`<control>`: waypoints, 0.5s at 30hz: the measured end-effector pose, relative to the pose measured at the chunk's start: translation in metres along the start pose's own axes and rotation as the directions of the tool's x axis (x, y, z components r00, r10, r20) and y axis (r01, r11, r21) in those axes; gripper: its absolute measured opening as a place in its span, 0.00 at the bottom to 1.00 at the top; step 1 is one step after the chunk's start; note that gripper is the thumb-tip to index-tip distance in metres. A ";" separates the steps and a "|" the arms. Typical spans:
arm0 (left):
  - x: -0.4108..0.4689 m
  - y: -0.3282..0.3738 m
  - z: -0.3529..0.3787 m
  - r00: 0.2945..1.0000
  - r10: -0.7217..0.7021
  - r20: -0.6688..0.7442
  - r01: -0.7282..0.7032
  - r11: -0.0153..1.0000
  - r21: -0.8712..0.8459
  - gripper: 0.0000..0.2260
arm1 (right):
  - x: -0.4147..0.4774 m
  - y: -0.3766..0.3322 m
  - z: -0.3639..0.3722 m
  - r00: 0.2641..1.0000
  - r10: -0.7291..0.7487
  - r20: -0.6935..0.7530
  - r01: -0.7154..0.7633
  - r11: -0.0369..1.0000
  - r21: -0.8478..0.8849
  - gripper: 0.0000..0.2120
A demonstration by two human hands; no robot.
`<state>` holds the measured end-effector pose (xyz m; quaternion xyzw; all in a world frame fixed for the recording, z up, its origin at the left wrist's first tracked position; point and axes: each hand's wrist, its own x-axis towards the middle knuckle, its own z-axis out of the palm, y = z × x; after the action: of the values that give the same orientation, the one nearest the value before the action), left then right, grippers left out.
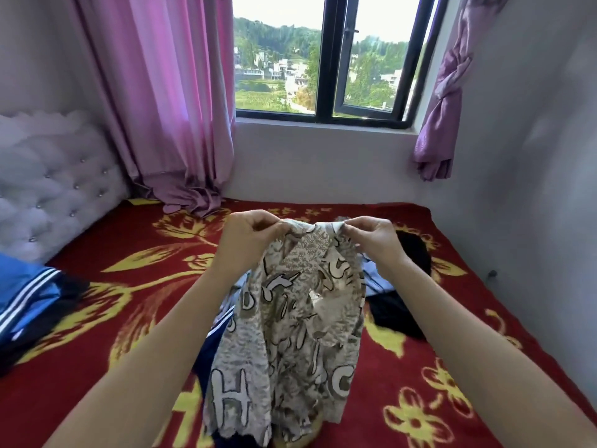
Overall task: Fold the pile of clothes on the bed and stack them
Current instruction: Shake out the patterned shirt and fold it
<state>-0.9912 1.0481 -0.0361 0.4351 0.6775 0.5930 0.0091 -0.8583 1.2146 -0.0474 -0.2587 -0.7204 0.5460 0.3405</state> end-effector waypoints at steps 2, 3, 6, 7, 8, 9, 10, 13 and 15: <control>0.002 0.004 -0.003 1.000 -0.004 -0.030 0.004 1.000 -0.017 0.04 | -0.006 0.014 0.003 1.000 0.030 -0.003 -0.030 0.997 0.065 0.06; 0.002 0.005 -0.005 0.999 -0.006 -0.049 0.005 1.000 -0.024 0.04 | -0.009 0.024 0.004 0.998 0.063 -0.009 -0.061 0.992 0.107 0.07; 0.005 0.007 -0.019 0.993 -0.004 -0.115 0.001 1.000 -0.023 0.05 | -0.022 0.066 0.004 0.976 0.202 0.080 -0.210 0.971 0.114 0.14; 0.006 0.008 -0.024 0.991 -0.008 -0.133 0.004 1.000 -0.029 0.06 | -0.028 0.083 0.007 0.958 0.242 0.152 -0.253 0.966 0.056 0.19; 0.007 0.008 -0.029 0.989 -0.014 -0.148 0.010 0.999 -0.031 0.06 | -0.034 0.097 0.010 0.936 0.273 0.221 -0.280 0.960 0.001 0.24; 0.008 0.007 -0.034 0.986 -0.021 -0.163 0.016 0.999 -0.030 0.06 | -0.039 0.107 0.013 0.917 0.291 0.272 -0.291 0.956 -0.040 0.27; 0.008 0.007 -0.040 0.983 -0.031 -0.179 0.026 0.999 -0.027 0.07 | -0.041 0.115 0.019 0.903 0.300 0.307 -0.293 0.953 -0.070 0.29; 0.006 0.003 -0.057 0.973 -0.063 -0.221 0.058 0.998 -0.033 0.10 | -0.044 0.115 0.035 0.889 0.294 0.350 -0.270 0.956 -0.118 0.30; 0.001 -0.001 -0.069 0.965 -0.082 -0.251 0.075 0.997 -0.036 0.11 | -0.042 0.109 0.045 0.890 0.273 0.366 -0.239 0.962 -0.135 0.31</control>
<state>-1.0288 0.9938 -0.0156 0.3288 0.6820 0.6514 -0.0480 -0.8664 1.1858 -0.1689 -0.2547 -0.7553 0.5942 0.1076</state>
